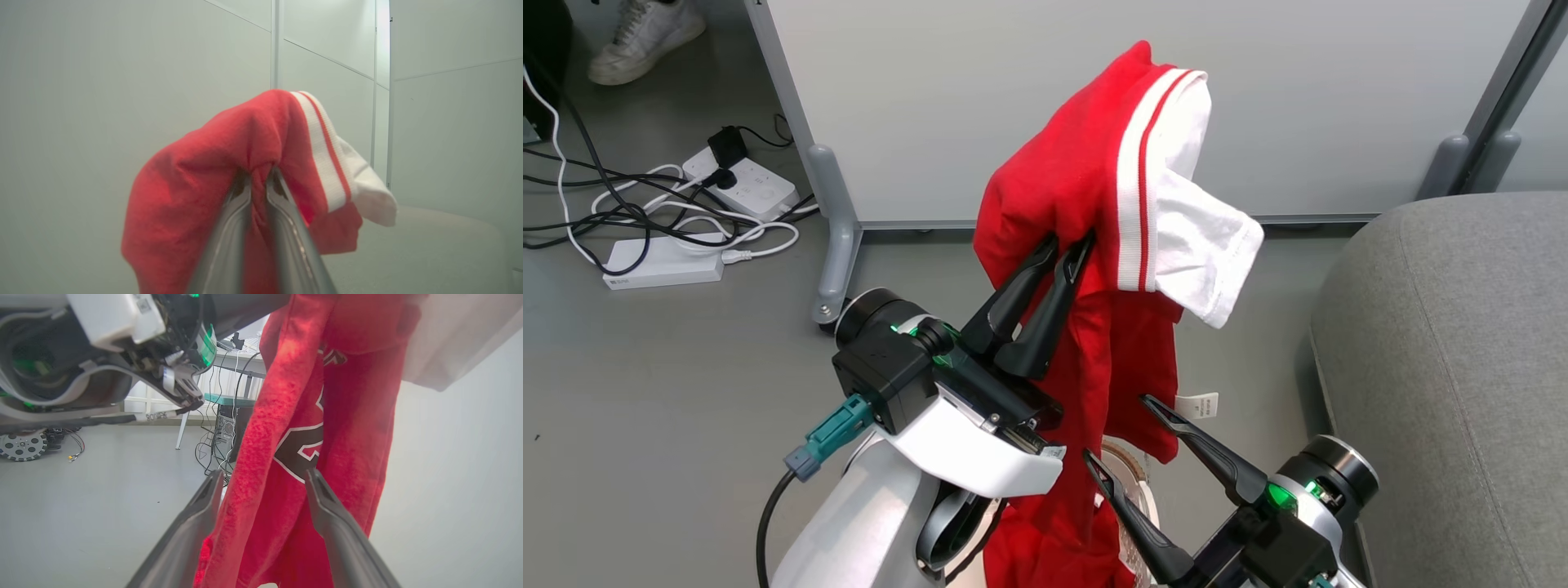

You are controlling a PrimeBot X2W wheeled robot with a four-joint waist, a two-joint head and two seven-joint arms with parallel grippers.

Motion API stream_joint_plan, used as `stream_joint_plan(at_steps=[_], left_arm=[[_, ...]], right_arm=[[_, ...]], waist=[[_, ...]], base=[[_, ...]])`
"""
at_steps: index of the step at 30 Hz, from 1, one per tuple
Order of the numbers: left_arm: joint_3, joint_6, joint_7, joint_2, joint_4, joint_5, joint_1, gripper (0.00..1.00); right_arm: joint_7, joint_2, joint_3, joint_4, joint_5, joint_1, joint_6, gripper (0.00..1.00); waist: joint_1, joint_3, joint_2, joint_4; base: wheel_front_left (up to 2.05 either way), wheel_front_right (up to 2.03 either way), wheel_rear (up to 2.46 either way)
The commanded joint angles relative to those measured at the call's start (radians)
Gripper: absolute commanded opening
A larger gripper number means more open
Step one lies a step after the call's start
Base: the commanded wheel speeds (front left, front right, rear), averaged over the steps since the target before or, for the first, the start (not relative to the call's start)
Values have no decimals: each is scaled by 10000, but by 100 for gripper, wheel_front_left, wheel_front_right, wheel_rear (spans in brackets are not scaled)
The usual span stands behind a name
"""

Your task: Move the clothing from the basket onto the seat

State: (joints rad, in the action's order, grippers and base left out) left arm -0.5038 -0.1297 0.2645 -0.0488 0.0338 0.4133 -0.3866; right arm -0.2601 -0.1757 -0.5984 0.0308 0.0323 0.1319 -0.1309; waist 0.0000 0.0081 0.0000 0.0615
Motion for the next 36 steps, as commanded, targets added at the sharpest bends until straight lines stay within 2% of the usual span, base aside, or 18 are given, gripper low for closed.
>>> stream_joint_plan(at_steps=[1,12,19,32,35,36], left_arm=[[-12,-13,22,-29,10,-33,13,0],[-864,-14,22,-31,-114,348,-19,0],[-1490,254,22,-27,-138,558,-50,0],[-2436,554,22,-29,-78,643,-270,0],[-2673,524,22,-30,7,685,-325,0],[-2736,506,22,-30,41,684,-356,0]], right_arm=[[-33,41,9,-36,-120,24,3,100],[-33,601,783,-828,-518,229,3,100],[-33,948,1276,-1469,-715,463,3,100],[-33,1241,1652,-2171,-490,1005,3,100],[-33,1240,1715,-2261,-26,1051,3,100],[-33,1241,1745,-2282,109,1058,3,76]], waist=[[0,-9,0,23],[0,85,0,218],[0,165,0,348],[0,250,0,478],[0,256,0,546],[0,260,0,571]], base=[[0,0,0],[0,0,0],[0,0,0],[0,0,0],[0,0,0],[0,0,0]])
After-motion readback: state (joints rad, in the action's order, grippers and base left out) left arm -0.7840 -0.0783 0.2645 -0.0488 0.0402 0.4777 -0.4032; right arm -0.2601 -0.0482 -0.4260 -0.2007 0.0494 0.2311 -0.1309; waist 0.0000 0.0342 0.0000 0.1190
